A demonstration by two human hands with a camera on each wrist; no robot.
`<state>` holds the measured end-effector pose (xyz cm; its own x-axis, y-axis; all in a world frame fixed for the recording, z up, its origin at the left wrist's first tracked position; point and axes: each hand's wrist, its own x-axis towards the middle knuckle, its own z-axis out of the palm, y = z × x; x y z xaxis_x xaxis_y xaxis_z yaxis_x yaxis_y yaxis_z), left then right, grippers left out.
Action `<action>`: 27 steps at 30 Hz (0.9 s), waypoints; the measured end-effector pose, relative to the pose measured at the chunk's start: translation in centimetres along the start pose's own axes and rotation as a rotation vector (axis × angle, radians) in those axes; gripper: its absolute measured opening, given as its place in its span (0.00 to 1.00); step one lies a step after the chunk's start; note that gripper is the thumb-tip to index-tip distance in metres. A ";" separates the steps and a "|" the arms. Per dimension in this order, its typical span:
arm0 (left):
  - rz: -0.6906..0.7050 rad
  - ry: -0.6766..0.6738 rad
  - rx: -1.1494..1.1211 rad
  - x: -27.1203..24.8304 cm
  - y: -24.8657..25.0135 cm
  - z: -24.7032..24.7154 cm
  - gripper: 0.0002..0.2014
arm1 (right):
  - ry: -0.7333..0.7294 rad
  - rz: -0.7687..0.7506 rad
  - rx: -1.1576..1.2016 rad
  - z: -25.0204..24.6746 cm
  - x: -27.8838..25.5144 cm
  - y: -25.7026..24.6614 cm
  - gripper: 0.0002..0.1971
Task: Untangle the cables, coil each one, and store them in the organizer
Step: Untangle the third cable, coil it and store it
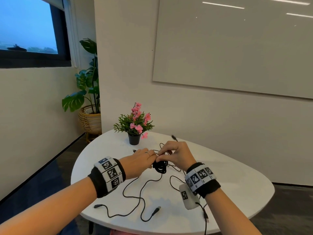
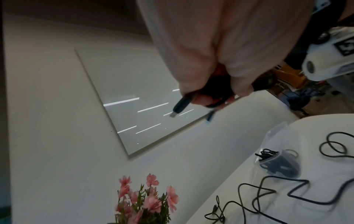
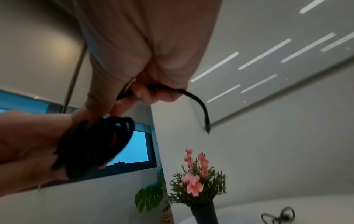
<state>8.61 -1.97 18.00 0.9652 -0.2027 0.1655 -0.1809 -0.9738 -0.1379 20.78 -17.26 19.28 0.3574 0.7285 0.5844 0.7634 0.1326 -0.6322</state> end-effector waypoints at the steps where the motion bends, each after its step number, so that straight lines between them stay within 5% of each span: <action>1: 0.033 0.072 -0.050 -0.1 -0.3 0.0 0.20 | 0.009 0.049 0.079 -0.1 0.0 0.2 0.06; 3: 0.094 0.230 -0.135 -0.1 -1.2 0.5 0.19 | 0.028 0.130 0.189 -0.1 -0.1 0.8 0.06; 9: -0.044 0.452 -0.448 0.2 -0.2 0.9 0.23 | 0.141 0.282 0.163 2.3 -1.3 2.8 0.10; 14: -0.140 0.685 -0.347 1.2 -1.6 1.9 0.15 | -0.155 0.333 -0.216 5.2 -3.5 2.0 0.18; 18: -0.133 0.514 -0.073 1.2 -3.3 3.4 0.21 | -0.288 0.263 -0.554 5.7 -4.1 0.6 0.13; 22: -0.006 0.349 -0.005 0.5 -3.1 4.9 0.25 | -0.196 -0.076 -0.851 3.1 -2.6 -1.4 0.10; 27: 0.192 0.331 -0.092 0.4 -1.3 4.0 0.21 | -0.222 -0.085 -0.493 0.4 -0.5 -1.4 0.06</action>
<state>9.98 -0.35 14.30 0.8017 -0.3902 0.4528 -0.3831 -0.9169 -0.1118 19.32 -17.50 19.69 0.2023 0.8606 0.4674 0.9654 -0.0952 -0.2427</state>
